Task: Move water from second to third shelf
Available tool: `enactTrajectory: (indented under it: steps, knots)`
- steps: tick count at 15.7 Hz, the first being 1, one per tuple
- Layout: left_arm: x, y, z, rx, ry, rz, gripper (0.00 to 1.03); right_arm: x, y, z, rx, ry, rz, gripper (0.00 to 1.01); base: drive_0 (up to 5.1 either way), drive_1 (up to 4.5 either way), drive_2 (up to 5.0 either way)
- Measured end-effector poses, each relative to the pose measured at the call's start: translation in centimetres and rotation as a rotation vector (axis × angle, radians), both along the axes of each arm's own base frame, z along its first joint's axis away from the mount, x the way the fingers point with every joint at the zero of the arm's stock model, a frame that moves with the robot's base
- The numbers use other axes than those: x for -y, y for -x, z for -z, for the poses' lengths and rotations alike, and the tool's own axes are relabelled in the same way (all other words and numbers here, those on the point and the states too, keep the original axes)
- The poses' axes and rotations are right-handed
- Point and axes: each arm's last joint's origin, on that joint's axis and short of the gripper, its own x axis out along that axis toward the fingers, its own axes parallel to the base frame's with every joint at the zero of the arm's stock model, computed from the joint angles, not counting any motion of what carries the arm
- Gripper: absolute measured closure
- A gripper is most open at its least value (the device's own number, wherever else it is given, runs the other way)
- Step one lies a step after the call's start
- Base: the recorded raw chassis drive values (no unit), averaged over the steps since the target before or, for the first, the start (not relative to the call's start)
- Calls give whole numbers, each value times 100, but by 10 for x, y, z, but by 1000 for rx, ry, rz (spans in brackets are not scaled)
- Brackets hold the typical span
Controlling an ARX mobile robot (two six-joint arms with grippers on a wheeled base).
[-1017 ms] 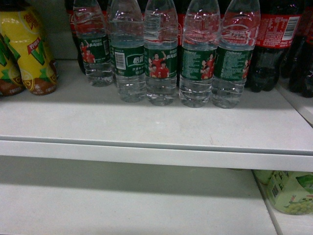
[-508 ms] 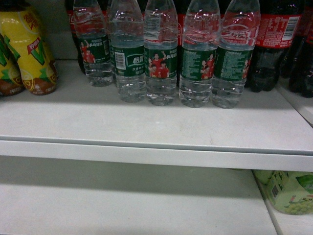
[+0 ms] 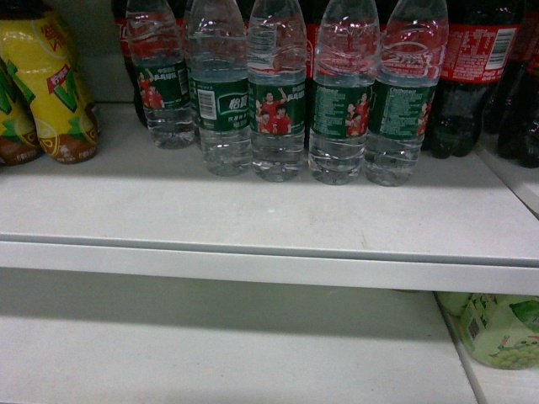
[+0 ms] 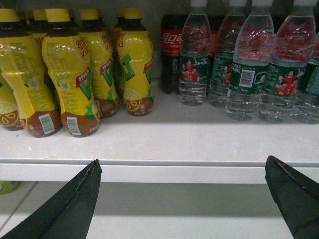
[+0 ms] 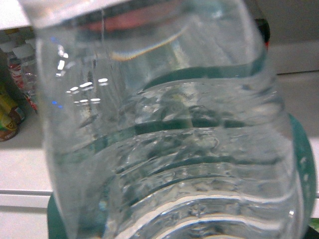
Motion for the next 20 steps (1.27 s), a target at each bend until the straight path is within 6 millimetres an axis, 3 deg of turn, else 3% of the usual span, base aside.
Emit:
enactTrajectory:
  steps: [20]
  knots:
    - [0, 0, 0, 2, 0, 0, 5, 0, 0, -2, 10, -2, -1, 57, 0, 0, 0]
